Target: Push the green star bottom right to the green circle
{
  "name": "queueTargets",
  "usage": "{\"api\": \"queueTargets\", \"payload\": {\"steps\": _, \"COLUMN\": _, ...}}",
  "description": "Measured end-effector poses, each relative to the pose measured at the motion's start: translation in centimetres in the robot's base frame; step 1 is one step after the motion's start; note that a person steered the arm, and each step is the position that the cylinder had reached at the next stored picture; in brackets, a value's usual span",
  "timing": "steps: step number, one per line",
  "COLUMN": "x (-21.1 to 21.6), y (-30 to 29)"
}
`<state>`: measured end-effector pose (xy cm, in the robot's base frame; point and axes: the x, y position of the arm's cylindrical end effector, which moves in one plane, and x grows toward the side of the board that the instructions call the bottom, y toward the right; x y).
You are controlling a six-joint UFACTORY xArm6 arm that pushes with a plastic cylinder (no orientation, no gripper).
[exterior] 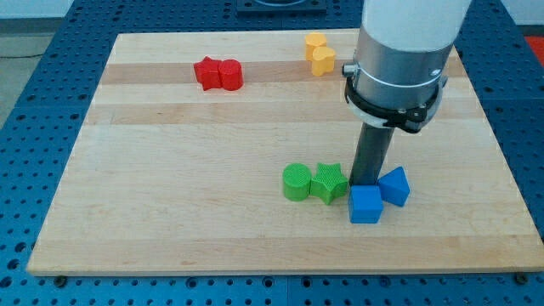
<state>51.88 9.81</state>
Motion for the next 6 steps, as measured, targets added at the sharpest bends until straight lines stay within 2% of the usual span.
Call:
{"api": "queueTargets", "payload": {"steps": 4, "x": 0.0, "y": -8.9}}
{"api": "queueTargets", "payload": {"steps": 5, "x": 0.3, "y": -9.4}}
{"api": "queueTargets", "payload": {"steps": 6, "x": 3.4, "y": -8.7}}
